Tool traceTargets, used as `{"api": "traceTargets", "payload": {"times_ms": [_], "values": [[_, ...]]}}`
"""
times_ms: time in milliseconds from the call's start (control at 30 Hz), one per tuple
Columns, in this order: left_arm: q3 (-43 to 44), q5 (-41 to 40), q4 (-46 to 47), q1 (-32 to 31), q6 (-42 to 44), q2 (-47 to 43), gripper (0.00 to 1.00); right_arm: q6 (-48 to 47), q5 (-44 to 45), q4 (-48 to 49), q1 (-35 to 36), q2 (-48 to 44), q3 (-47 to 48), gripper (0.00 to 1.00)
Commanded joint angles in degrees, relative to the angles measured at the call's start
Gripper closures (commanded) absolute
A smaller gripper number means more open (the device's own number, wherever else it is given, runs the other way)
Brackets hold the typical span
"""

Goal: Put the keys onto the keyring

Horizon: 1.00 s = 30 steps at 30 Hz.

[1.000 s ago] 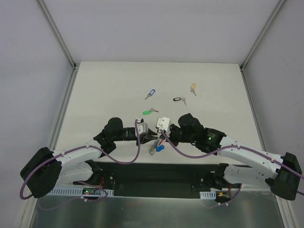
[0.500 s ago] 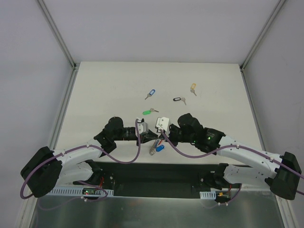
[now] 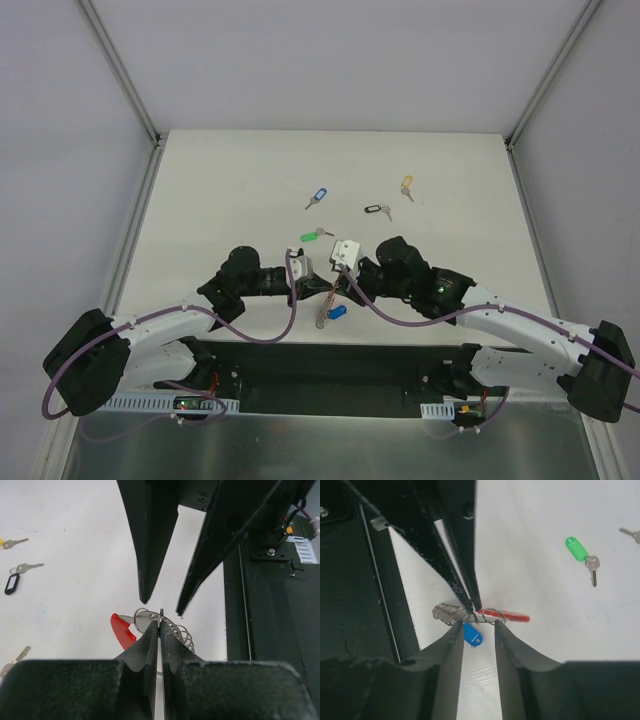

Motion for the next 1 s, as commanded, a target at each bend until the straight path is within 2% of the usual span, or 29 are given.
{"api": "traceTargets", "payload": {"times_ms": [0,100,167,300,400,500,600,700,800,967], "values": [[1.6,-4.8,-0.8,-0.3,-2.1,-1.5,1.00,6.3,3.1,3.0,-3.2,-2.1,0.5,0.57],[2.4,-7.9,-2.8,-0.3,-3.9,-1.9,1.00,10.9,6.9,3.1,-7.0,-2.6,0.5,0.50],[3.2,-9.6,-5.2,-0.3,-5.6,-2.7,1.00,14.1,9.9,2.9,-9.9,-2.6,0.4,0.50],[4.4,-12.9,-10.1,-0.2,-8.3,-4.4,1.00,21.1,10.9,2.8,-20.2,-0.8,0.5,0.35],[6.0,-14.6,-15.1,-0.1,-9.2,-5.9,1.00,26.0,10.9,1.9,-27.2,4.2,2.1,0.30],[9.1,-17.5,-23.1,0.1,-9.3,-7.2,1.00,27.1,11.6,-1.1,-31.9,12.8,7.0,0.31],[12.2,-19.5,-29.8,0.7,-9.2,-8.1,1.00,26.0,14.9,-3.6,-33.6,22.4,13.4,0.35],[13.8,-20.1,-32.8,2.0,-9.2,-10.5,1.00,24.7,16.1,-6.7,-34.2,32.9,21.4,0.40],[16.2,-20.6,-37.8,3.1,-8.9,-12.5,1.00,23.9,18.4,-9.1,-34.4,39.4,28.8,0.46],[19.5,-19.9,-45.6,7.0,-6.3,-14.6,1.00,24.0,22.4,-14.5,-35.3,52.2,39.1,0.50]]}}
